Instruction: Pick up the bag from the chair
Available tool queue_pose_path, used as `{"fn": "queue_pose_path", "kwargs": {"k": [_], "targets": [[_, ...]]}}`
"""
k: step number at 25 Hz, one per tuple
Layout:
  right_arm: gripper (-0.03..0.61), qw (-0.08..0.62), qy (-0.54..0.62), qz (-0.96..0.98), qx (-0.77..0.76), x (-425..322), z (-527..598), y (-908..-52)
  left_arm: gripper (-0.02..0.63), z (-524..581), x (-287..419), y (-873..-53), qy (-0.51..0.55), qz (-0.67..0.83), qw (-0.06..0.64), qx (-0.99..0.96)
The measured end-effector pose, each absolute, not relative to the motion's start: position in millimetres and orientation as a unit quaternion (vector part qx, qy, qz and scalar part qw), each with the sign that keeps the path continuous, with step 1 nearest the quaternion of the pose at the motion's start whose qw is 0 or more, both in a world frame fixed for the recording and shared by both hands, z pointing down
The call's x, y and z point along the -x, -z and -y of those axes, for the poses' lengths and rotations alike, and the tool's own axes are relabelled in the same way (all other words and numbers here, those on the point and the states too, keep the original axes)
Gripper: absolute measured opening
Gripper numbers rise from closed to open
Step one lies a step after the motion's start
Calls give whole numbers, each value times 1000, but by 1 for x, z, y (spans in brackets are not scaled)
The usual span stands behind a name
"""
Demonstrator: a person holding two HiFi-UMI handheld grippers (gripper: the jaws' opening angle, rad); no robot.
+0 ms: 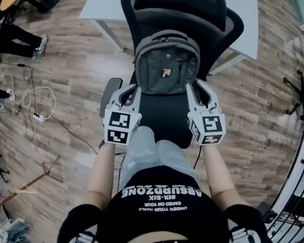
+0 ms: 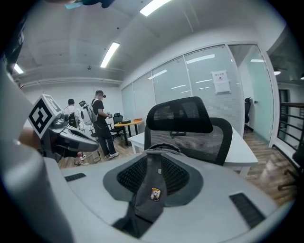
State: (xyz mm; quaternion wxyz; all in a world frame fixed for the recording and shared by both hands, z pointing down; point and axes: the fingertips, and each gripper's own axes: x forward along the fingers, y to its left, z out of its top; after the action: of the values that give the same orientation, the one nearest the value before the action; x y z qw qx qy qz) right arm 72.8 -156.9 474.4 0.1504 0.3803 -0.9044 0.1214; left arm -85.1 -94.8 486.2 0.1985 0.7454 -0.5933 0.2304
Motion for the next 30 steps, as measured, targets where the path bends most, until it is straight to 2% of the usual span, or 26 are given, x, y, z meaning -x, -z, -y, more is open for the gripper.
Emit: {"fn": "queue_pose_path", "kwargs": {"k": [14,16,18,30], "targets": [[153,189,-98,888,-408,-80,204,-511,23,164,99,-521,-231,599,181,-745],[156,196,-97,885,-410,-79,212,-518,51,172,101,-530,-236,596,179,-746],[158,197,-95,884,-413,-77,221,-522,138,180,103,-538,-245,590,180,-748],[160,237,-102,871,-418,-77,253,-563,152,206,117,-575,-285,577,181,-743]]}}
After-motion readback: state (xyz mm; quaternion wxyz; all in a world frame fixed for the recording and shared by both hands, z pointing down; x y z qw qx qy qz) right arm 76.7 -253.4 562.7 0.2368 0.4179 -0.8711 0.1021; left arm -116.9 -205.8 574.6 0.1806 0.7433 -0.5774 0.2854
